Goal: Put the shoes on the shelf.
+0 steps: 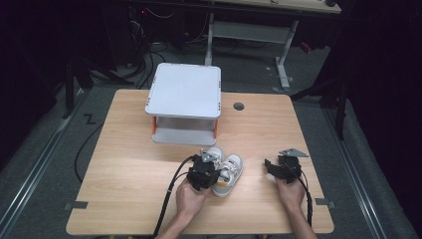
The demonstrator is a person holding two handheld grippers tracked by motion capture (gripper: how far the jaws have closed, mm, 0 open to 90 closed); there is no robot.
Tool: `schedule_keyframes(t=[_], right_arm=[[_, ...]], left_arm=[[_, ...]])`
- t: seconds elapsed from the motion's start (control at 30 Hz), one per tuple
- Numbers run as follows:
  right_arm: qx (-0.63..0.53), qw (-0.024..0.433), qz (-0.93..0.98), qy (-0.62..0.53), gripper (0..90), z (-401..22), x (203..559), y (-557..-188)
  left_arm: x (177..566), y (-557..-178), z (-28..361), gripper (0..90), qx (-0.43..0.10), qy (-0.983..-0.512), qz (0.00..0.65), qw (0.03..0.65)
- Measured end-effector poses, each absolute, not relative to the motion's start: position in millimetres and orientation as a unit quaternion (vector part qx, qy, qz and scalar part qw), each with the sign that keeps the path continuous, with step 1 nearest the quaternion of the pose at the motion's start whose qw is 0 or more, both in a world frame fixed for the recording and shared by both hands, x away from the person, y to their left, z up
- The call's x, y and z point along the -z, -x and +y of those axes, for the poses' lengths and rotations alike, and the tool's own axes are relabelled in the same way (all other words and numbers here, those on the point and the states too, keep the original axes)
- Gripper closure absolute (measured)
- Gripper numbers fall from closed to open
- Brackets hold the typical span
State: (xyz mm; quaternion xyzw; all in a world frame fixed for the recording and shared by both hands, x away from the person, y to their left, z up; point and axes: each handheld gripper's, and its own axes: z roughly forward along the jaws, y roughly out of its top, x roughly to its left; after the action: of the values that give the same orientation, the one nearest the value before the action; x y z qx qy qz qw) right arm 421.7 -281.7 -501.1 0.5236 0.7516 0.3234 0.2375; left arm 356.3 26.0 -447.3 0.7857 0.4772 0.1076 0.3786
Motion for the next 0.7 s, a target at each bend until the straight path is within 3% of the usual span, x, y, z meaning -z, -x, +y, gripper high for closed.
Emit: schedule_keyframes(t=[0.7], right_arm=[[-0.324, 0.237, 0.753, -0.521, 38.5, -281.7, 501.2, -421.8]], left_arm=[[435.0, -349.9, 69.1, 80.4, -0.111, -0.777, 0.47, 0.404]])
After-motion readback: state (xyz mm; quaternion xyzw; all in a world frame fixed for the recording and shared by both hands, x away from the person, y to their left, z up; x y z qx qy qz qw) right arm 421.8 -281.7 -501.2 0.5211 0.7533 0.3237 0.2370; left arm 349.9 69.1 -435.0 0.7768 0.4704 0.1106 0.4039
